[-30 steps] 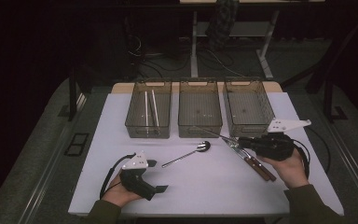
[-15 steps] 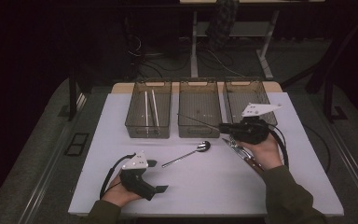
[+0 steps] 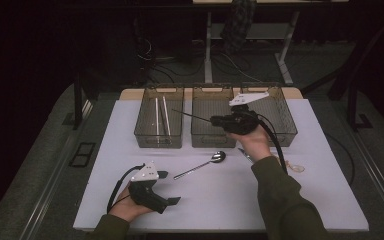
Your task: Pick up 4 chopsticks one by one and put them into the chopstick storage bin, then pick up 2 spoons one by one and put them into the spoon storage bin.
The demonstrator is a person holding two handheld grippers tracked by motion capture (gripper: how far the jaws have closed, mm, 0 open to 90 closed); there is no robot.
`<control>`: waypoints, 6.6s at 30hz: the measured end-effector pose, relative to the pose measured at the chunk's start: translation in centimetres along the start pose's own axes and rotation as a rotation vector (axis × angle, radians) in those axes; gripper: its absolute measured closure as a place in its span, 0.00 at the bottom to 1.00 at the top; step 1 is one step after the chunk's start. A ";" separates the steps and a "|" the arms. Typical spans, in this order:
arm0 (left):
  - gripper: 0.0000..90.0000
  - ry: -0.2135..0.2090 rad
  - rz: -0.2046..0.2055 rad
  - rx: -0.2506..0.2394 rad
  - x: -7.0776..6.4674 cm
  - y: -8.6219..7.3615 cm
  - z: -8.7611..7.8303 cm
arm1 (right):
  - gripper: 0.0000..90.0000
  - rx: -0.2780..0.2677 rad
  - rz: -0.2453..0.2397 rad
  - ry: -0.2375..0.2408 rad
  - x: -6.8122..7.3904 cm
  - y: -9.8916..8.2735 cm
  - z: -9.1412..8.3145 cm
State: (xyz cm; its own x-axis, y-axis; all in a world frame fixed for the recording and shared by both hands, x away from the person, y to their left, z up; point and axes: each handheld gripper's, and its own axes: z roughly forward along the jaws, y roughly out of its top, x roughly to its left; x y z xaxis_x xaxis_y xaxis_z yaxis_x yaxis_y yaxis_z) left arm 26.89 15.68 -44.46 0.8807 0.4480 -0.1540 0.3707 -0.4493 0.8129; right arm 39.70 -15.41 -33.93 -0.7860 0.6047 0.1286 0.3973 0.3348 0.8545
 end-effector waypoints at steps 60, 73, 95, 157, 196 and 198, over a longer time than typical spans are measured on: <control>0.00 0.004 -0.010 -0.009 0.3 0.0 -0.3 | 0.48 0.137 0.057 -0.009 1.9 6.1 14.1; 0.00 0.009 -0.009 -0.006 0.3 0.0 -0.4 | 0.39 0.115 0.020 0.015 0.9 4.1 8.8; 0.00 0.023 -0.013 0.004 0.3 -0.1 -0.3 | 0.38 0.068 -0.009 0.038 0.8 -1.2 1.2; 0.00 0.035 0.000 0.023 0.1 -0.1 -0.3 | 0.55 0.237 0.110 -0.224 -7.2 -16.7 -14.4; 0.00 0.034 0.003 0.024 -0.1 -0.1 -0.2 | 0.79 0.345 0.207 -0.206 -8.9 -19.8 -15.1; 0.00 0.035 0.005 0.026 -0.1 -0.1 -0.2 | 0.80 0.347 0.204 -0.203 -8.8 -19.8 -15.1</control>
State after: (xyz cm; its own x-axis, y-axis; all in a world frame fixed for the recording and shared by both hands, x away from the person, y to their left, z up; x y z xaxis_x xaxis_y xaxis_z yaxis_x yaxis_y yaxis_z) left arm 26.69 15.85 -44.35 0.8719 0.4720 -0.1302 0.3744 -0.4713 0.7986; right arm 31.64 -38.29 -44.35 -0.5802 0.8012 0.1464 0.6971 0.3955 0.5980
